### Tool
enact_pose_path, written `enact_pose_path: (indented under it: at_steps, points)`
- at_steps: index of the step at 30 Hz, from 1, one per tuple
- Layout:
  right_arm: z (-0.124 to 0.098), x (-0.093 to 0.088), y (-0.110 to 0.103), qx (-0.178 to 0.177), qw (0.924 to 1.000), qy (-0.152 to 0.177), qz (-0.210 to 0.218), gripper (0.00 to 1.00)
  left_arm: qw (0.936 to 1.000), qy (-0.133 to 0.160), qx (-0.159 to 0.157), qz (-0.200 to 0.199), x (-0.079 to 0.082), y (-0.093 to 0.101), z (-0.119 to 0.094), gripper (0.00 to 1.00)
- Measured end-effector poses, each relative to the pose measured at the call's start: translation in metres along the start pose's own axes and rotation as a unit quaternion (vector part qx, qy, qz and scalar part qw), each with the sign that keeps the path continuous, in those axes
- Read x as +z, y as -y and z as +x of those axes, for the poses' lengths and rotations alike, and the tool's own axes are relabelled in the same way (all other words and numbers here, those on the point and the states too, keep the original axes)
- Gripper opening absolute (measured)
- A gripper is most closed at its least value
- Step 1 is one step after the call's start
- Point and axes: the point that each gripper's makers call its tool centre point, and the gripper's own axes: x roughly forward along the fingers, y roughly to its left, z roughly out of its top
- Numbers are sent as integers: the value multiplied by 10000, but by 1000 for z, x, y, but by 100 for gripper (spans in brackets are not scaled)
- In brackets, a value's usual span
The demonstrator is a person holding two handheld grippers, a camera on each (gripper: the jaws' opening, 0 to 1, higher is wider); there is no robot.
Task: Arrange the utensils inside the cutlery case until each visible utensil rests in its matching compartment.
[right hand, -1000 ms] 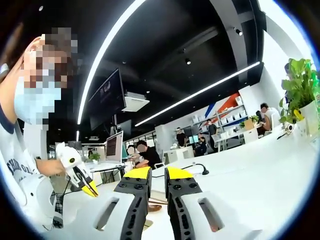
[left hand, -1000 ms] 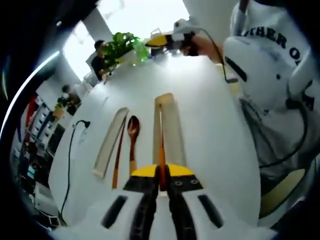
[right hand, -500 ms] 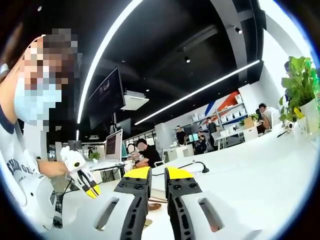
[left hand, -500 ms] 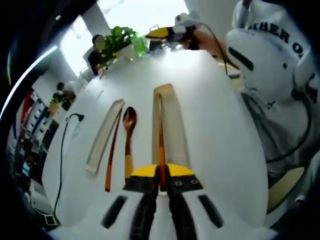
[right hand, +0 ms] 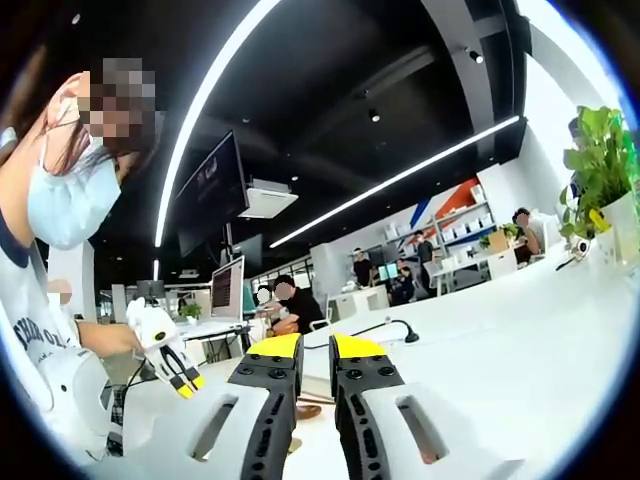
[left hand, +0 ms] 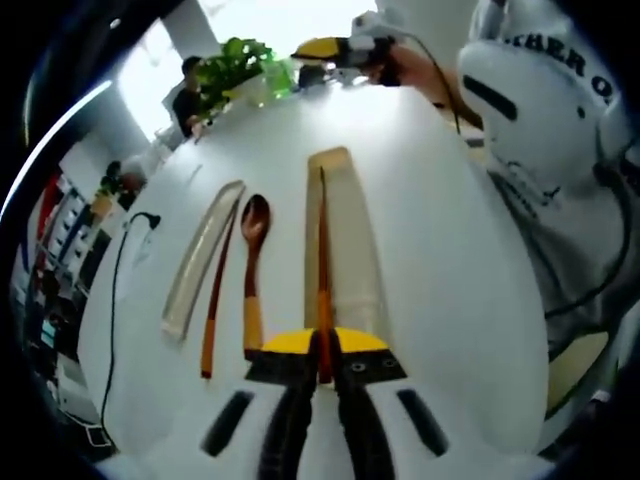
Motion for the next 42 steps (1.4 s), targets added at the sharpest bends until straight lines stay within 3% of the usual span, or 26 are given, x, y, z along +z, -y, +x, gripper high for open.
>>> enact_pose_path:
  at_steps: [12,18,22,27,30,35,42]
  points:
    - [-1,-3,4,-28,10000,-23,68,10,10000,22,4,-90,-2,0,4,9]
    - [-1,-5,4,-37,9999,-28,102,10,9991,380,20,-197,16,-3,-11,9]
    - [0,-7,4,-25,9999,-35,125,10,9966,697,235,-362,30,-21,-26,9]
    - [0,-9,5,-41,9998,-42,194,10,9942,433,876,-447,16,-66,-28,8]
    - [-2,-9,7,-64,9998,-41,198,10,9925,376,972,-639,6,-85,-19,8]
    - [-7,-7,13,-141,9998,-26,168,10,9906,461,944,-873,0,-100,-9,7]
    - [-4,-9,15,-145,9997,-37,197,10,9917,163,939,-867,-11,-112,-2,7]
